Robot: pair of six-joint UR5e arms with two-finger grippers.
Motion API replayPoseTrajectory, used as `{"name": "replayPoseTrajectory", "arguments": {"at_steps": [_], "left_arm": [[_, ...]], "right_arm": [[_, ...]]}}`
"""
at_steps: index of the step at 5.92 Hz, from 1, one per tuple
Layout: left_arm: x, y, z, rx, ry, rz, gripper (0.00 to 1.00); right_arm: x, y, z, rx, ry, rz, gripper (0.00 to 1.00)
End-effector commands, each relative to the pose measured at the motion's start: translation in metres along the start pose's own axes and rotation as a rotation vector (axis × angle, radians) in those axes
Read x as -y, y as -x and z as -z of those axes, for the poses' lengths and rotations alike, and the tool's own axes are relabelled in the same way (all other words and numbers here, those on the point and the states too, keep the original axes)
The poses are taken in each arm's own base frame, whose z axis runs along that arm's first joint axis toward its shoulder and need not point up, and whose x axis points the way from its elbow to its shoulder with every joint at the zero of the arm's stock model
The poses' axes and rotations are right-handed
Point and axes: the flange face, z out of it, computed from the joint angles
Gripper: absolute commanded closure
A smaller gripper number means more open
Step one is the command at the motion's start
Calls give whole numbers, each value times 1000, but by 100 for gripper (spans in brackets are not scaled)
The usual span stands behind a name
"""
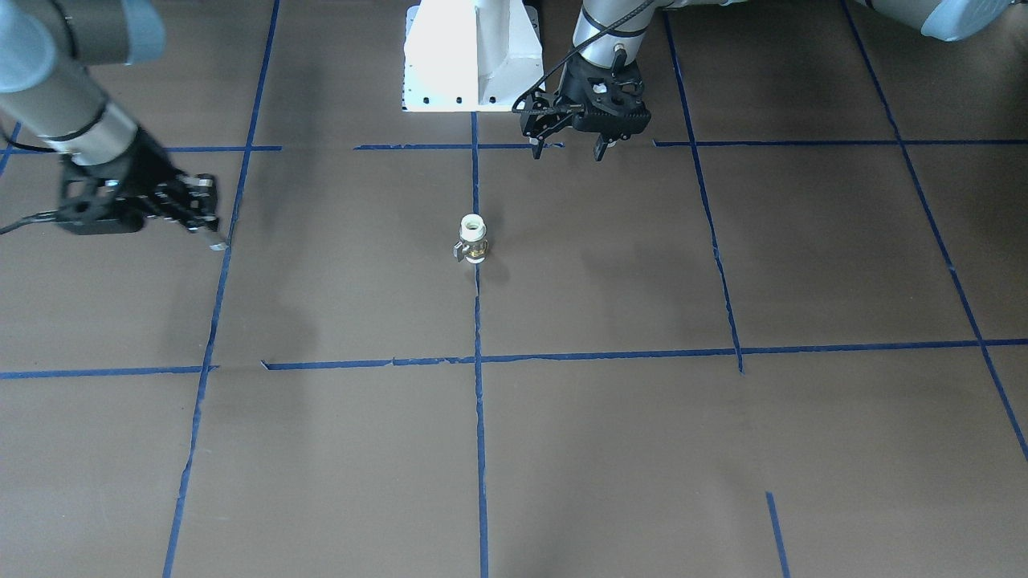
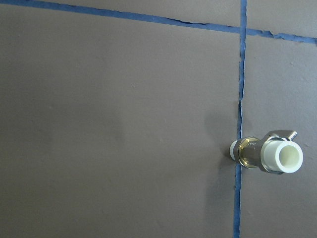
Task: Assemble PPR valve and pipe with both arms
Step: 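Carry the chrome fitting with the right gripper above the white pipe fitting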
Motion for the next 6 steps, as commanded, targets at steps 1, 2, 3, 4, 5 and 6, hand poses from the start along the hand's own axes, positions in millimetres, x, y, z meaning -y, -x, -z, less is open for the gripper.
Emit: {"name": "replayPoseTrajectory", "arguments": {"at_steps": [1,2,3,4,5,6], "left_arm": [[-1,7,-1,6,2,1,4],[-2,10,-3,14,3,2,3],[-2,10,-5,15,5,2,2],[-2,11,-7,20,6,4,1],[-2,10,-7,18,7,3,1],[-2,10,-8,20,7,3,1]], "right_arm": [[-12,138,1,43,8,-157,100],[1,187,-3,56,2,-229,100],[8,220,-9,57,7,-272,100],[1,238,-13,71,16,-278,100],[-19,250,-27,79,2,-256,100],[-27,253,-30,80,11,-246,100]]}}
